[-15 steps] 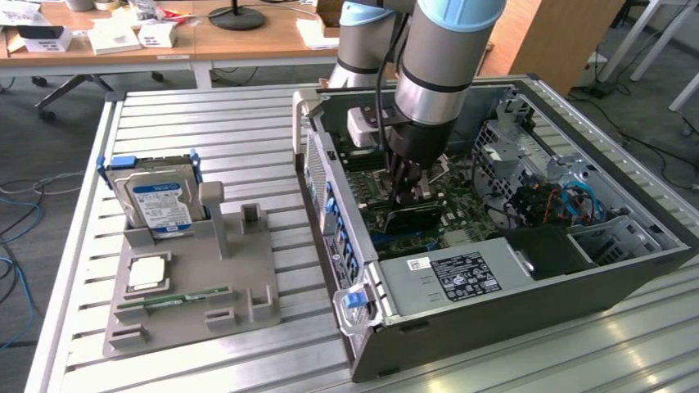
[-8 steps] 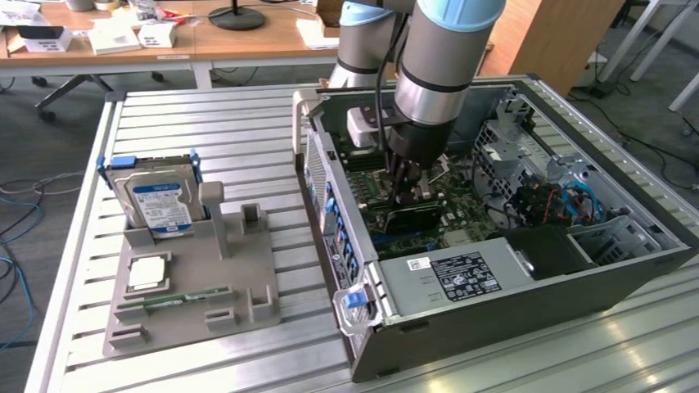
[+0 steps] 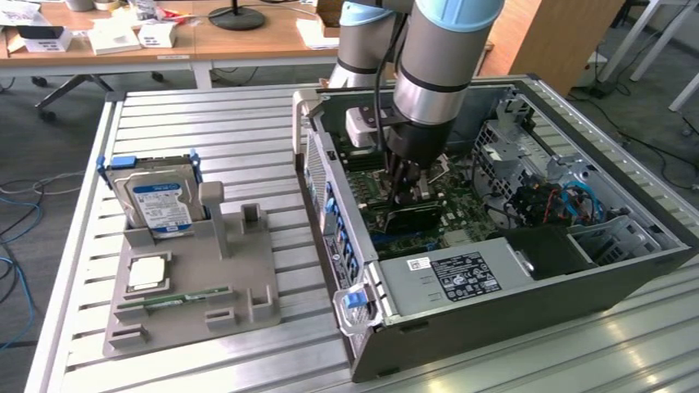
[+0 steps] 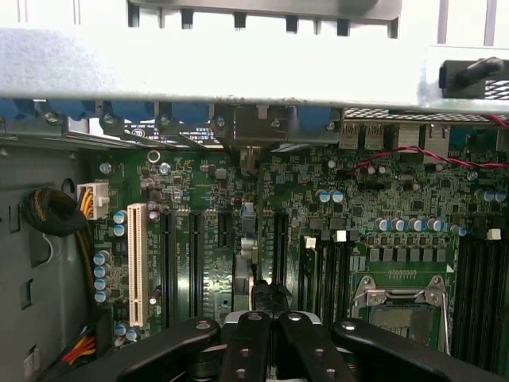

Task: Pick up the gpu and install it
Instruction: 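Press down on the gpu until it lock into place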

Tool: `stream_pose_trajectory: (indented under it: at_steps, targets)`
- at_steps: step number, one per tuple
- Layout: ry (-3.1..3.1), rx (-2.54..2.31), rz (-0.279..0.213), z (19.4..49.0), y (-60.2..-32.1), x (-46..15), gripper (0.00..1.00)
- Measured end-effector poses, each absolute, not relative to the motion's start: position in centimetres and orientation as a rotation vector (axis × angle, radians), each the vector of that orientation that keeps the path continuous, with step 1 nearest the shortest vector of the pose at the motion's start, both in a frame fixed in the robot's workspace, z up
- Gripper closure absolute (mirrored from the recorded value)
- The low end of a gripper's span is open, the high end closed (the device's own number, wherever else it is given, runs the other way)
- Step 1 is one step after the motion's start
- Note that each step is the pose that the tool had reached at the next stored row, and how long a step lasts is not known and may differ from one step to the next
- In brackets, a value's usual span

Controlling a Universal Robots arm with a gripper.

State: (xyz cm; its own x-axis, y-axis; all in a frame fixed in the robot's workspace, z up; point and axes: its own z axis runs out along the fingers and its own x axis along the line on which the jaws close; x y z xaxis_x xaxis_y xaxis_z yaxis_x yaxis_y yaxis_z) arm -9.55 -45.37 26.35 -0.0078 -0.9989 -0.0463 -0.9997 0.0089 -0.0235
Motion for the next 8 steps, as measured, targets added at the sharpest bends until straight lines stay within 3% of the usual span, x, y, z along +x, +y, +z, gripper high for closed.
stream_pose_trajectory:
  at_steps: [8]
  targets:
    - [2.196, -2.177, 0.025, 26.32, -45.38, -9.55, 0.89]
